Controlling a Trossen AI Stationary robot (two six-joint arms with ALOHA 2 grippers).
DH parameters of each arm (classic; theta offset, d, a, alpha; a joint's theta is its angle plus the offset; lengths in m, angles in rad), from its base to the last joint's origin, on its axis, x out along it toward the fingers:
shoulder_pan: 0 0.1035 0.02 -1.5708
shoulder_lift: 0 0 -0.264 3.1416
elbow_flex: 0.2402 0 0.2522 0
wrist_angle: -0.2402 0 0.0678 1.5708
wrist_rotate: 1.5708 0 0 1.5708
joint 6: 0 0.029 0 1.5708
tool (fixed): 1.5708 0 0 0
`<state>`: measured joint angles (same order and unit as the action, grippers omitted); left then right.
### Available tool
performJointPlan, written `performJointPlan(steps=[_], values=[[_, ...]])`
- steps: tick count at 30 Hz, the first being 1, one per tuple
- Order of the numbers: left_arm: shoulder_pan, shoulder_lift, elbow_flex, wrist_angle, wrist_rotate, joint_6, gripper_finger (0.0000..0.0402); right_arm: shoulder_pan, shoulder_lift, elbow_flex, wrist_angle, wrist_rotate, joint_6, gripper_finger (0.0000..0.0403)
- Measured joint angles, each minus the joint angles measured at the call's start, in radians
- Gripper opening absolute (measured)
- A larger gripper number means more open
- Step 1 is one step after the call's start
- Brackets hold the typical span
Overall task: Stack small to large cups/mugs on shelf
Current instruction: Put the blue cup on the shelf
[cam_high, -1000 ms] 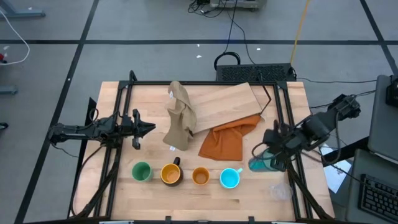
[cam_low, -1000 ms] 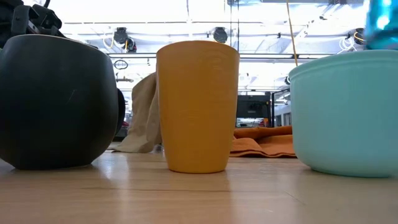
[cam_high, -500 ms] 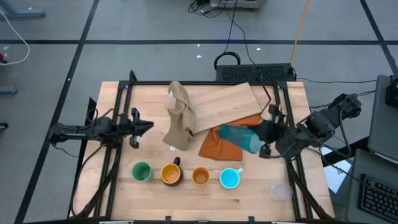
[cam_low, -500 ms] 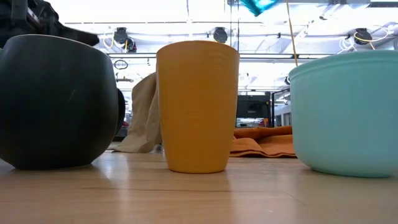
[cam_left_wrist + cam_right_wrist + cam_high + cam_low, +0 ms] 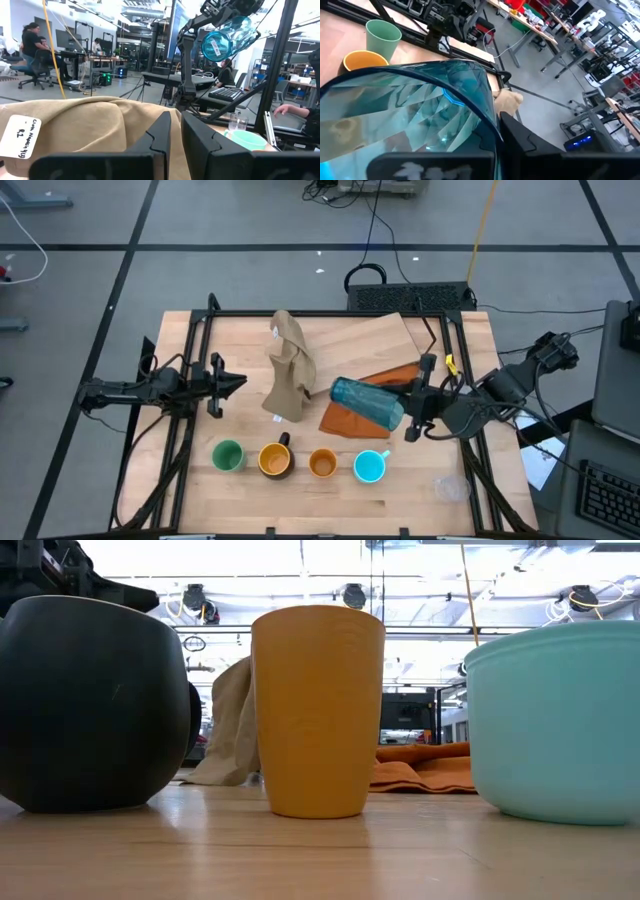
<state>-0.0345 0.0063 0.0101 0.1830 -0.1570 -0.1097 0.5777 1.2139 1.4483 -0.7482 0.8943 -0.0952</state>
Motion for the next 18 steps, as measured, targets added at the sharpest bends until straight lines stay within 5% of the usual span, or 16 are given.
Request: performJointPlan(steps=[6, 18], values=[[0.000, 0.000, 0.000, 0.000, 0.000, 0.000, 0.0047, 0.000, -0.001, 0.000, 0.037, 0.128, 0.004, 0.0000], [0.000, 0.000, 0.000, 0.001, 0.002, -0.001, 0.0047, 0.000, 0.145, 0.000, 0.263, 0.678, -0.196, 0.0000]])
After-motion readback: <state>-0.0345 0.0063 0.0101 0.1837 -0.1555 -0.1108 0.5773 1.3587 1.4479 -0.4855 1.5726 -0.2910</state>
